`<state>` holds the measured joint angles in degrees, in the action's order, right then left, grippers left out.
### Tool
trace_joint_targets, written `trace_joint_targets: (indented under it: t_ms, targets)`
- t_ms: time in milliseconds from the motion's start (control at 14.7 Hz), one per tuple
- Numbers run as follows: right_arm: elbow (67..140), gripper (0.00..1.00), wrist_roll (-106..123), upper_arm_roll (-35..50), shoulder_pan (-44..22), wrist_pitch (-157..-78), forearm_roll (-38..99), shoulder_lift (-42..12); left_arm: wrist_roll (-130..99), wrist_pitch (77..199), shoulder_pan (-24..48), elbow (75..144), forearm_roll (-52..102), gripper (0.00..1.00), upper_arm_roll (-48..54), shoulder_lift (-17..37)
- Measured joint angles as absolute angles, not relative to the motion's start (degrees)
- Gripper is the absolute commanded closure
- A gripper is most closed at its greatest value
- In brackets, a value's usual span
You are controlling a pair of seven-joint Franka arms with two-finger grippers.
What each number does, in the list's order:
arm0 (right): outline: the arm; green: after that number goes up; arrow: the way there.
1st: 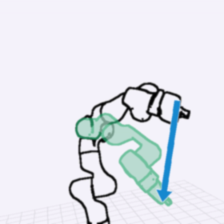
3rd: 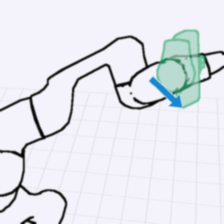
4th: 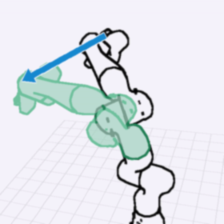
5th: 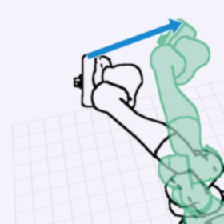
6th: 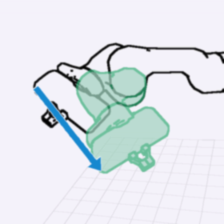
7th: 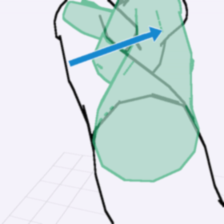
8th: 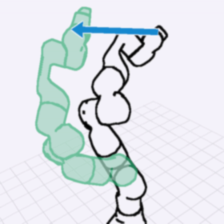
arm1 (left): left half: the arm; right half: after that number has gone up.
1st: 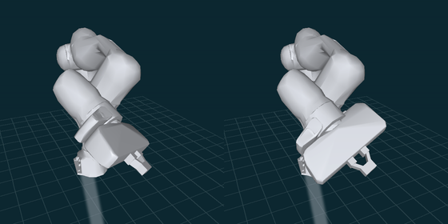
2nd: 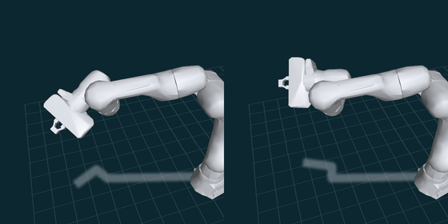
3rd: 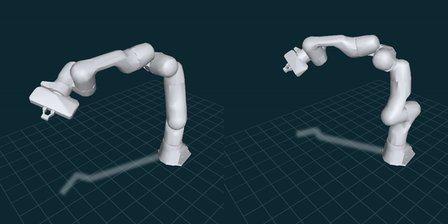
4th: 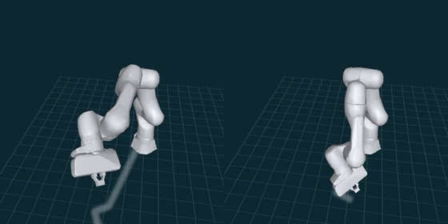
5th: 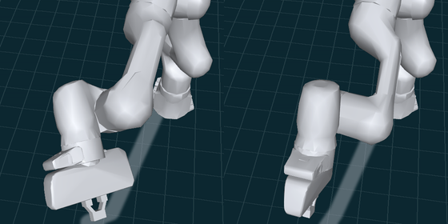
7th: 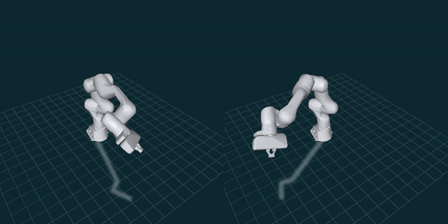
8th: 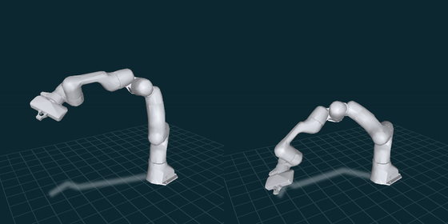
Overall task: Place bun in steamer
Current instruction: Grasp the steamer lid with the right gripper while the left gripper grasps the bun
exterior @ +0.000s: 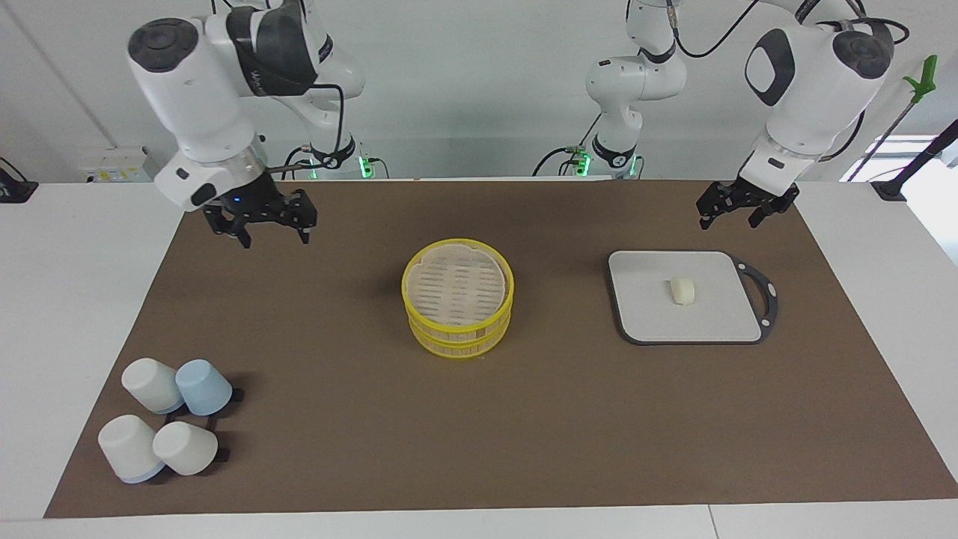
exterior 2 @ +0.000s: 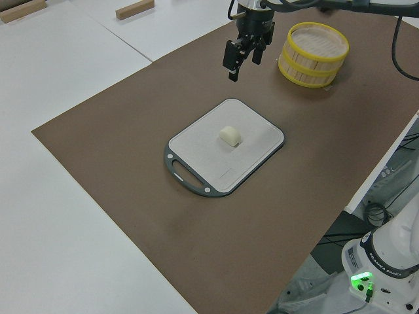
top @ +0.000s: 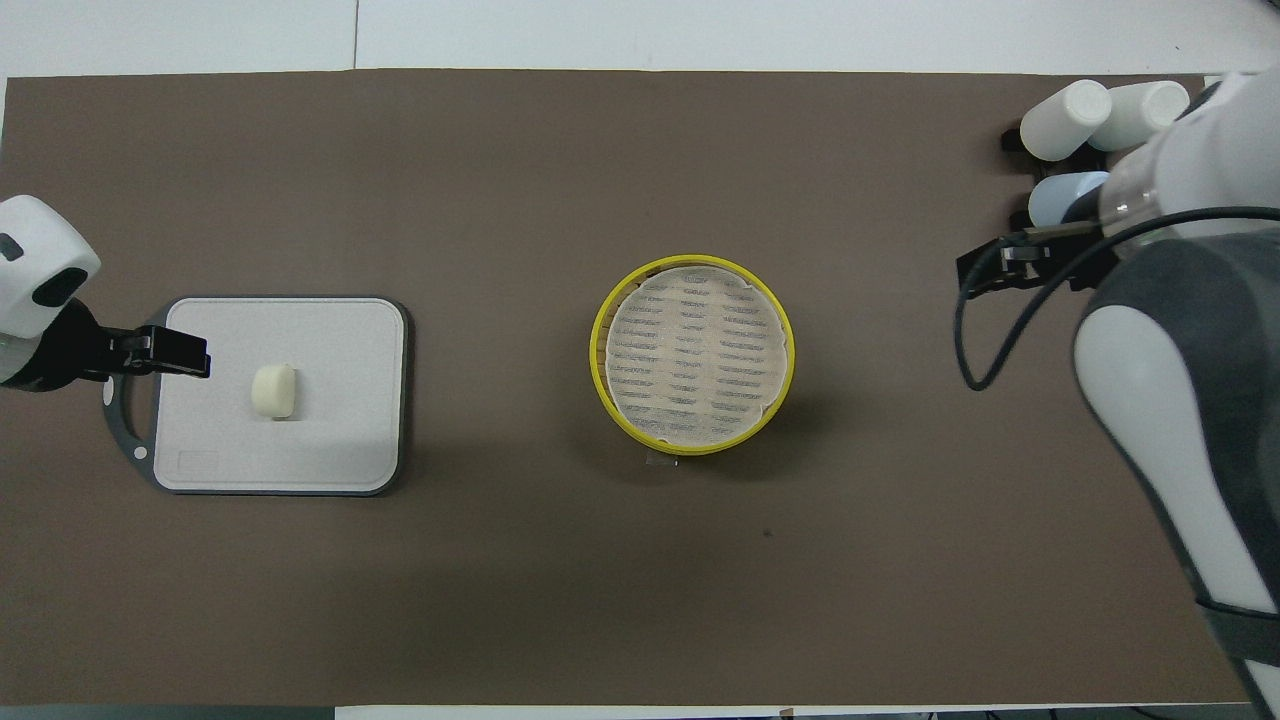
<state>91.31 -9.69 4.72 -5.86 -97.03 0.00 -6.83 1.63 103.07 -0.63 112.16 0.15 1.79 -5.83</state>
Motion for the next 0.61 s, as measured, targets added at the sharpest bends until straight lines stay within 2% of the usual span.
trace_joint_targets:
  t_ms: [340, 613]
  targets:
    - [88.3, 0.0, -29.8, 4.9, -20.0, -104.2, 0.6, -14.9, 1.8, 114.7, -1.1, 122.3, 0.2, 0.0, 1.7, -4.9]
    - [85.9, 0.0, -38.4, 4.7, -28.6, -105.8, 0.1, -19.9, 4.8, 121.1, -2.8, 125.3, 0.2, 0.0, 1.6, -2.1]
